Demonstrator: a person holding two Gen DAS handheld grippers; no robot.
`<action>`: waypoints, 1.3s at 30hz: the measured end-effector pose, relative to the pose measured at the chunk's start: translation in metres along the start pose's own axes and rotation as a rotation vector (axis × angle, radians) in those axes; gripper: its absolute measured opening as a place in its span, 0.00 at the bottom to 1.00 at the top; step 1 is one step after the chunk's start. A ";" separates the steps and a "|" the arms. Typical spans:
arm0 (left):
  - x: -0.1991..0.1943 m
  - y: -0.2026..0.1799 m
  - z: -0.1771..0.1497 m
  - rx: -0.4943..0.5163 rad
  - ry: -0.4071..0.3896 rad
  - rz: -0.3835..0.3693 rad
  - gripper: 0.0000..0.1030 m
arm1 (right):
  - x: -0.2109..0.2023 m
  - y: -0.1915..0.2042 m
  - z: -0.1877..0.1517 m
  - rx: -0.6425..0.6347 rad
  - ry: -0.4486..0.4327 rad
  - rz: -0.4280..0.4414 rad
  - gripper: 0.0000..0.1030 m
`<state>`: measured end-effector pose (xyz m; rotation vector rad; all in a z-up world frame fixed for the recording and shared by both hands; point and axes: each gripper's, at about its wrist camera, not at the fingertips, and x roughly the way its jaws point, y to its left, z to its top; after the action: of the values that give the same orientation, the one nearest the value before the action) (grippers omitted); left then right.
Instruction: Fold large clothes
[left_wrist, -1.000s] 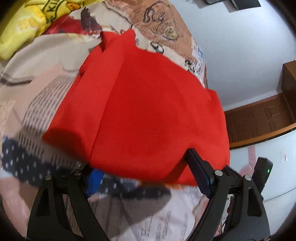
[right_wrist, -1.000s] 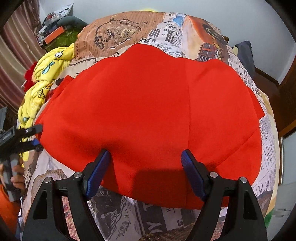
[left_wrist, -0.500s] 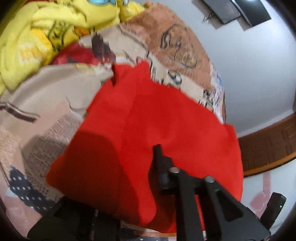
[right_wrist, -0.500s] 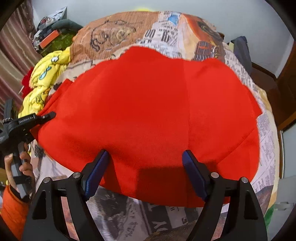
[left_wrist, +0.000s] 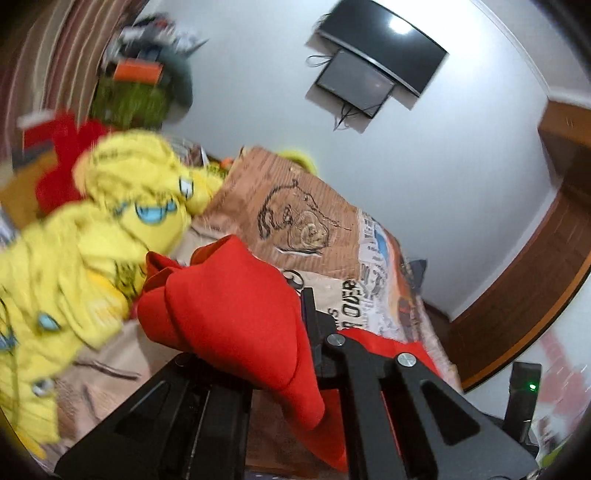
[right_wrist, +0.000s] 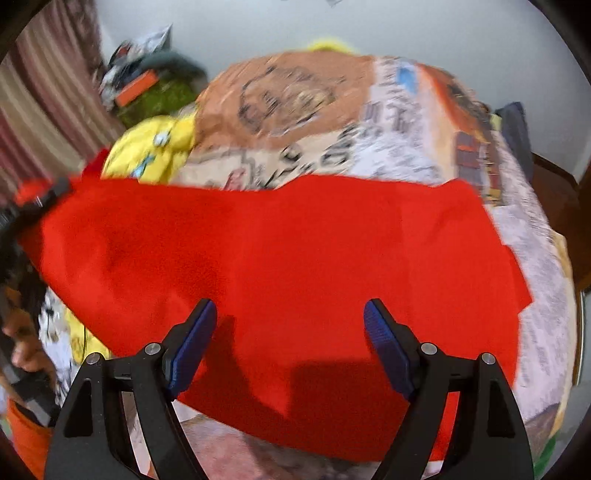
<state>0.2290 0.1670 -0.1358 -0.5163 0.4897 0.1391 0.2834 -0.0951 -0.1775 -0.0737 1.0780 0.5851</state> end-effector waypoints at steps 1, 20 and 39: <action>-0.003 -0.005 -0.002 0.035 -0.001 0.017 0.04 | 0.008 0.007 -0.002 -0.024 0.019 -0.003 0.77; 0.030 -0.194 -0.057 0.507 0.134 -0.115 0.04 | -0.047 -0.081 -0.049 0.075 -0.012 -0.125 0.77; 0.104 -0.277 -0.190 0.717 0.587 -0.300 0.04 | -0.062 -0.180 -0.123 0.343 0.040 -0.172 0.77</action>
<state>0.3104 -0.1677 -0.2087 0.0950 0.9723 -0.4798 0.2500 -0.3142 -0.2248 0.1205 1.1842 0.2401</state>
